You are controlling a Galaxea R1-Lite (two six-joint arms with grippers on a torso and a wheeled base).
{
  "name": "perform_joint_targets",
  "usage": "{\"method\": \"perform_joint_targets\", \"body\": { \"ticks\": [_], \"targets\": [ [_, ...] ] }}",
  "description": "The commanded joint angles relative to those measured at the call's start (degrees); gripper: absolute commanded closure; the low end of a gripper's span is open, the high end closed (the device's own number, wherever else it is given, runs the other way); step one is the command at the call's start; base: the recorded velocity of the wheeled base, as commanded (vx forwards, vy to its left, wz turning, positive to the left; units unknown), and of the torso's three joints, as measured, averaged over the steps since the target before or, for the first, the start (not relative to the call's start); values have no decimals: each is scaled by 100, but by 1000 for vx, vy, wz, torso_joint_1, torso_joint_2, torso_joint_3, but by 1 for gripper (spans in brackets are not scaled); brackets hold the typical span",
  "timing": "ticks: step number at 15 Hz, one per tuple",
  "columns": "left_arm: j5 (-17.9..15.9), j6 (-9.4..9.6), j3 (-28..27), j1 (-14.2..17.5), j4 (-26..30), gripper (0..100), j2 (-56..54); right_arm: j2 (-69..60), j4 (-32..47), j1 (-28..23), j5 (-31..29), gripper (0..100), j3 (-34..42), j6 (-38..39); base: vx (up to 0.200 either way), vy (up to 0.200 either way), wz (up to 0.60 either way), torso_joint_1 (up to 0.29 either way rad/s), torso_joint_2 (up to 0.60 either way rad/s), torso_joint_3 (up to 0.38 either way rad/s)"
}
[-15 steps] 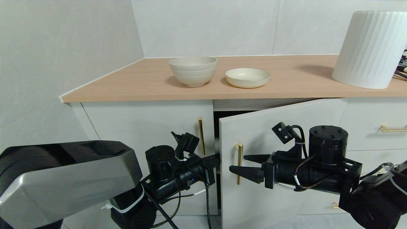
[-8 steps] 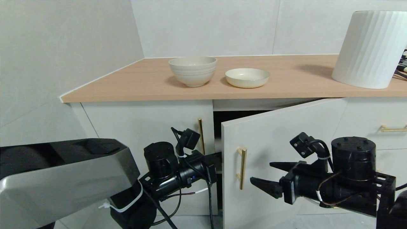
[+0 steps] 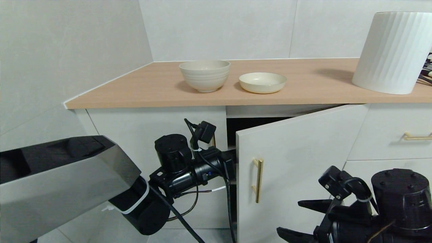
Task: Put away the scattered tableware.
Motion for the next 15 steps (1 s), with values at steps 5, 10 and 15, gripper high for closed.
{"method": "perform_joint_targets", "body": {
  "ticks": [5, 10, 15],
  "targets": [
    [-5, 1, 130, -152, 0, 100, 8, -46, 8, 445, 24, 0, 169, -10, -80, 0, 0, 2, 0, 1],
    [4, 10, 77, -187, -9, 100, 157, -55, 8, 480, 24, 0, 195, -19, -120, 0, 0, 3, 1, 3],
    [4, 1, -318, -187, 0, 100, 439, -81, 8, 498, 24, 0, 195, -19, 0, 0, 0, 0, 0, 0]
  ]
}}
